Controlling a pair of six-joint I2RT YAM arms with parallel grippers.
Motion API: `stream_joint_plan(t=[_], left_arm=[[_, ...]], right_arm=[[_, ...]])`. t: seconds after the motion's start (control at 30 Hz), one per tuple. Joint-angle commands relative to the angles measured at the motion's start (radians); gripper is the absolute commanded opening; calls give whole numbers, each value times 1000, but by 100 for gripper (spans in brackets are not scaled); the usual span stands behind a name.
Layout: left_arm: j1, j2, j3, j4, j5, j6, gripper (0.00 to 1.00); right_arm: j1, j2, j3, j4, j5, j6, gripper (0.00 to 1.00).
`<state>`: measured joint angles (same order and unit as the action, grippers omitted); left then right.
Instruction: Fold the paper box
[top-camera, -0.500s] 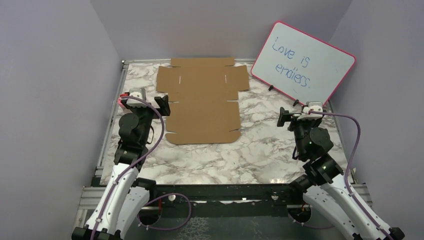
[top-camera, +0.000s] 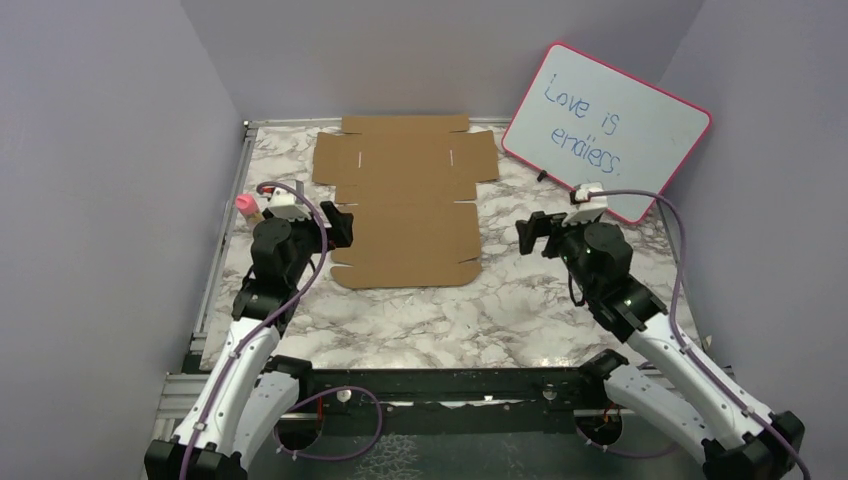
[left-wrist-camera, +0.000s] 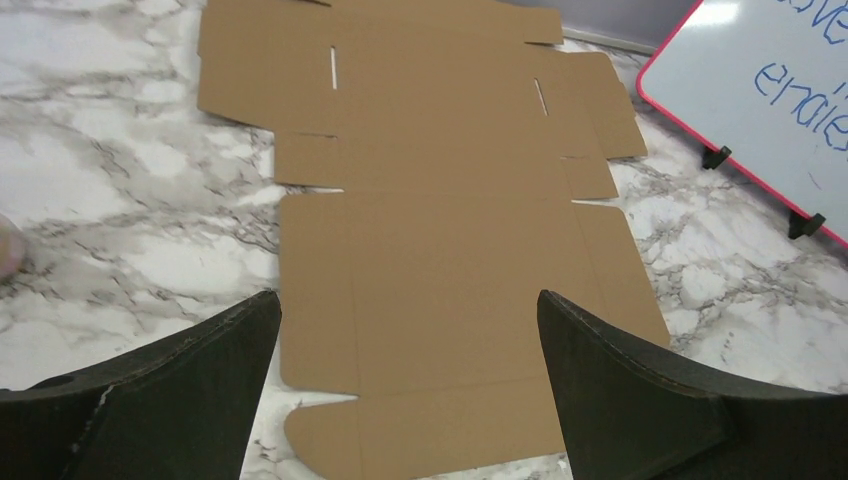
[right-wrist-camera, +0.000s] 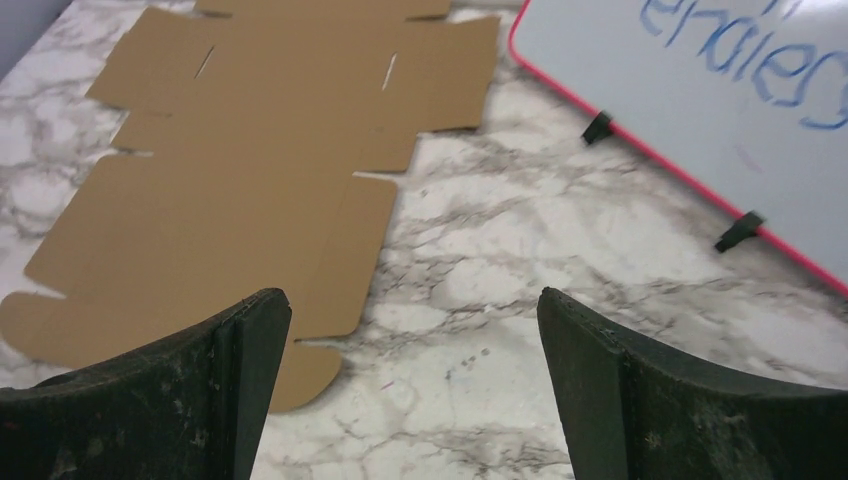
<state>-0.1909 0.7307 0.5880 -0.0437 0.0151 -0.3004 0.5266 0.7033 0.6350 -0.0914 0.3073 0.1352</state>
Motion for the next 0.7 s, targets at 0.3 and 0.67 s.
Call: stream_joint_plan(t=[0.3, 0.67], left_arm=[[4, 247, 11, -44, 213, -167, 99], [74, 528, 158, -129, 322, -96, 99]], right_arm=[[-22, 457, 72, 99, -352, 196, 100], [-104, 752, 24, 369, -591, 389, 100]])
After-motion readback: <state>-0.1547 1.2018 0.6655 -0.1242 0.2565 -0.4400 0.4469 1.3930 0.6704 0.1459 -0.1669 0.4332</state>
